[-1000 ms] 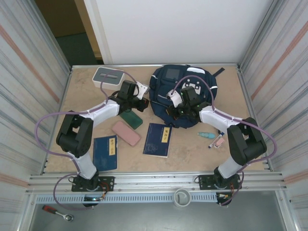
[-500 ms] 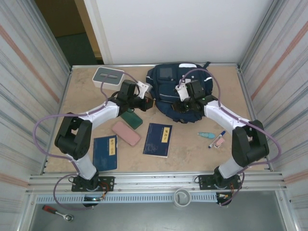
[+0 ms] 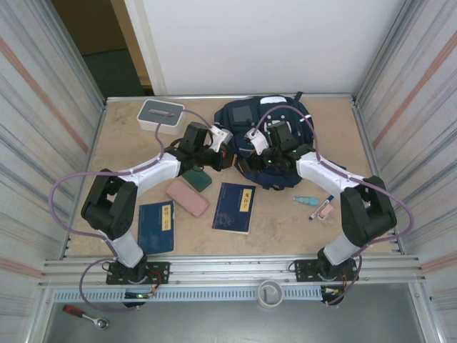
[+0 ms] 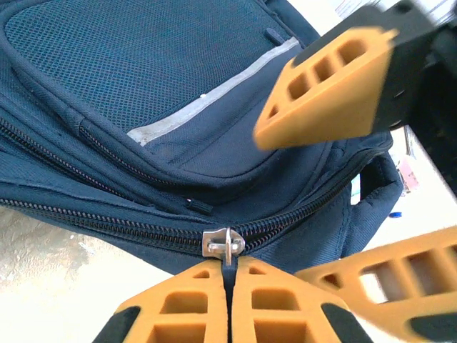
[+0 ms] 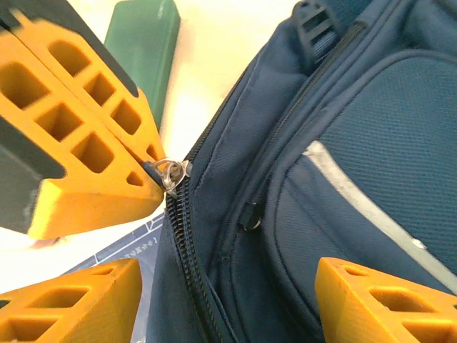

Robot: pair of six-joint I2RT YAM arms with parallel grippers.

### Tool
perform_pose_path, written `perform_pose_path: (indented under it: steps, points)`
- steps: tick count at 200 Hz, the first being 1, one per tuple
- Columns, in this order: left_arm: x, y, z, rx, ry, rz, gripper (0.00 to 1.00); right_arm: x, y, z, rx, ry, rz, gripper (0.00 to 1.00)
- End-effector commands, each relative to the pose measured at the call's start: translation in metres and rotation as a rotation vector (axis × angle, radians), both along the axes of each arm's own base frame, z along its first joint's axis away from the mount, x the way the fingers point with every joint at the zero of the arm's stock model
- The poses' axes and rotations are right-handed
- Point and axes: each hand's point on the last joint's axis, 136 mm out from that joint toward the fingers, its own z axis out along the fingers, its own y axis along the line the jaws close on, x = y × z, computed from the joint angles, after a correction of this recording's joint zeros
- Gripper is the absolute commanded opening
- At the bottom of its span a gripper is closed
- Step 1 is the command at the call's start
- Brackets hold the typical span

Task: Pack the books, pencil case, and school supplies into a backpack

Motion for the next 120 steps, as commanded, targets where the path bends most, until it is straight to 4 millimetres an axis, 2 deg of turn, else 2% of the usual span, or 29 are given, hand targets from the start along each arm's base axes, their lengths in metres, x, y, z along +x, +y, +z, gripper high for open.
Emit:
perform_pose_path:
  steps: [1, 16, 25, 37, 67, 84, 104, 116, 120]
  points:
    - [-0.002, 0.002, 0.040, -0.057, -0.094, -0.018, 0.00, 0.008, 0.001, -0.003, -0.013, -0.025, 0.009, 0.47]
    - [0.004, 0.010, 0.039, -0.044, -0.098, 0.012, 0.00, 0.012, -0.009, -0.007, -0.044, -0.030, -0.033, 0.19]
    - [0.011, 0.019, 0.036, -0.029, -0.099, 0.050, 0.00, 0.013, -0.014, -0.005, -0.046, -0.038, -0.051, 0.08]
    - [0.026, 0.038, 0.031, 0.015, -0.104, 0.128, 0.00, 0.010, -0.021, -0.002, -0.037, -0.045, -0.068, 0.00]
    - [0.072, 0.096, 0.002, 0.205, -0.110, 0.373, 0.00, 0.003, -0.027, 0.007, 0.014, -0.058, -0.077, 0.00]
    - [0.096, 0.119, -0.011, 0.248, -0.095, 0.474, 0.00, 0.001, -0.025, 0.005, 0.024, -0.047, -0.062, 0.00]
    - [0.122, 0.132, -0.020, 0.252, -0.087, 0.548, 0.00, 0.001, -0.020, 0.004, 0.041, -0.036, -0.051, 0.00]
    - [0.135, 0.135, -0.022, 0.248, -0.084, 0.570, 0.00, 0.004, -0.016, 0.005, 0.060, -0.030, -0.058, 0.00]
    - [0.138, 0.134, -0.021, 0.243, -0.085, 0.571, 0.03, 0.006, -0.015, 0.006, 0.063, -0.027, -0.065, 0.00]
